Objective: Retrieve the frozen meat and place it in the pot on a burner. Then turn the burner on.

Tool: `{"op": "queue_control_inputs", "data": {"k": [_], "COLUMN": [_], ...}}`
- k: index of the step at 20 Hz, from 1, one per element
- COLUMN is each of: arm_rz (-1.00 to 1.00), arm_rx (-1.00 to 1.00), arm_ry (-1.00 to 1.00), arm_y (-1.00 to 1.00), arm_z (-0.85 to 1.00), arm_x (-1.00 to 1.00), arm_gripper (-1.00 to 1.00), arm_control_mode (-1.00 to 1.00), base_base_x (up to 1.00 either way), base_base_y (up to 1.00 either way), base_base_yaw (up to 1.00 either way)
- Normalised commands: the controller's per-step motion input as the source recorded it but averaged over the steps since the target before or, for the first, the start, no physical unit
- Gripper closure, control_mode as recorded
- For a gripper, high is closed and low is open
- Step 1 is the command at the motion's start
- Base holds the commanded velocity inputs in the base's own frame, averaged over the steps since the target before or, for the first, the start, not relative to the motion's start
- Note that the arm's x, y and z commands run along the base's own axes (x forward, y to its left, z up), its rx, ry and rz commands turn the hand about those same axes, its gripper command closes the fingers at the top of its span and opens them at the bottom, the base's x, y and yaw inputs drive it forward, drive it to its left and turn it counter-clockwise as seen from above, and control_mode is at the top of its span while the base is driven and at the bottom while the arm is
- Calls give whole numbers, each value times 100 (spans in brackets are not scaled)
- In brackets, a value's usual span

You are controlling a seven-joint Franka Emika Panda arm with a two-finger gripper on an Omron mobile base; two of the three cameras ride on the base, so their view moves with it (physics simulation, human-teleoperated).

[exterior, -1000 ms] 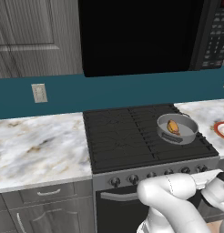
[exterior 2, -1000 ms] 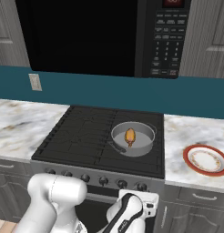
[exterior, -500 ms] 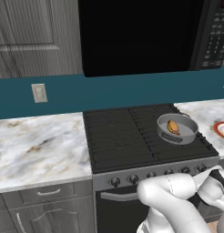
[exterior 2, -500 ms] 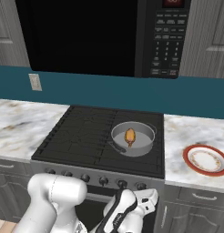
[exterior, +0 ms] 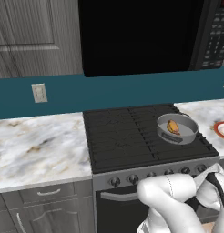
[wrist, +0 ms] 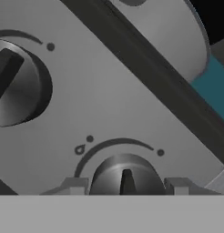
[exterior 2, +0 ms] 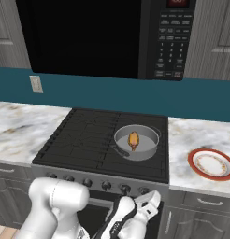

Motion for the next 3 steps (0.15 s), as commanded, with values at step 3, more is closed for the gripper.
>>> {"op": "queue_control_inputs", "data": {"k": [3], "arm_rz": [18], "arm_rx": [-51], "arm_ry": [-7], "arm_y": [34], "arm_z": [0], "arm_x": [0], "arm_gripper": [100], "arm_control_mode": [-100], "base_base_x": [0], "base_base_y": [0], "base_base_yaw": [0]}}
